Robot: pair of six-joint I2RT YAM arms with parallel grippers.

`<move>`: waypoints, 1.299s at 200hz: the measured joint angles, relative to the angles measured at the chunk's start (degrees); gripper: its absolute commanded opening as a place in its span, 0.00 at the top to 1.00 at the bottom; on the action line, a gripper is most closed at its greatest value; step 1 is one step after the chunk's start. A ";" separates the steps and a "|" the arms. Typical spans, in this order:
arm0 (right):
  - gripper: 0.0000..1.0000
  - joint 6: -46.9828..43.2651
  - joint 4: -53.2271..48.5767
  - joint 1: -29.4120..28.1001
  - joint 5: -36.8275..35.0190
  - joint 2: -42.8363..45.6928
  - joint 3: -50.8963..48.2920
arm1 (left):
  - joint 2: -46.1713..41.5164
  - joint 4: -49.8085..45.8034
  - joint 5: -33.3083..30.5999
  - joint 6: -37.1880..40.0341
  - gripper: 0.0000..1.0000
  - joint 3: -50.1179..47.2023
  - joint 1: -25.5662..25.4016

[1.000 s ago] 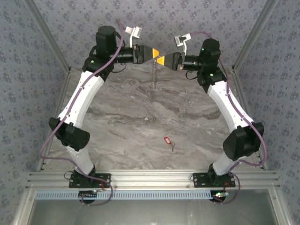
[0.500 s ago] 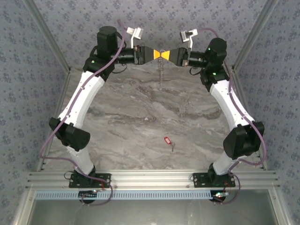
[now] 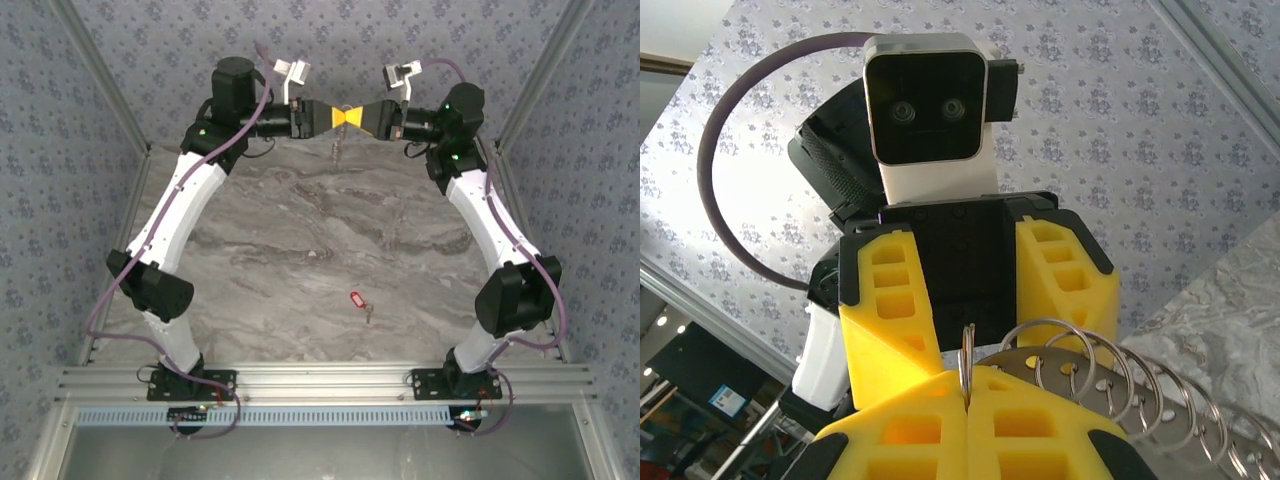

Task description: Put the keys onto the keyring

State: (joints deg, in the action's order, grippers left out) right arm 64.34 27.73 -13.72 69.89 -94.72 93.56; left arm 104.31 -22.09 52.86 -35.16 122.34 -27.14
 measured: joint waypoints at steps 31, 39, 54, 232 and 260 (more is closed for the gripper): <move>1.00 0.22 0.11 0.09 0.04 0.00 -1.07 | 0.00 -0.02 -1.70 0.52 0.57 0.00 0.48; 1.00 0.42 0.17 0.11 0.07 0.00 -1.22 | -0.04 -0.04 -2.23 0.70 0.56 0.00 0.87; 1.00 0.48 0.46 0.15 0.15 0.00 -1.40 | -0.15 -0.09 -3.08 1.09 0.55 0.00 1.88; 1.00 2.32 2.58 -1.36 0.48 0.00 -1.53 | -0.70 0.70 -2.91 1.03 0.55 1.81 1.09; 1.00 2.32 2.56 -1.60 0.46 0.00 -1.53 | -0.70 0.72 -2.49 1.03 0.55 1.88 1.07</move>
State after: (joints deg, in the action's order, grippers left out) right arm 66.65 30.28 -15.31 70.35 -94.72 92.03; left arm 103.61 -21.37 50.37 -34.13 124.22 -26.06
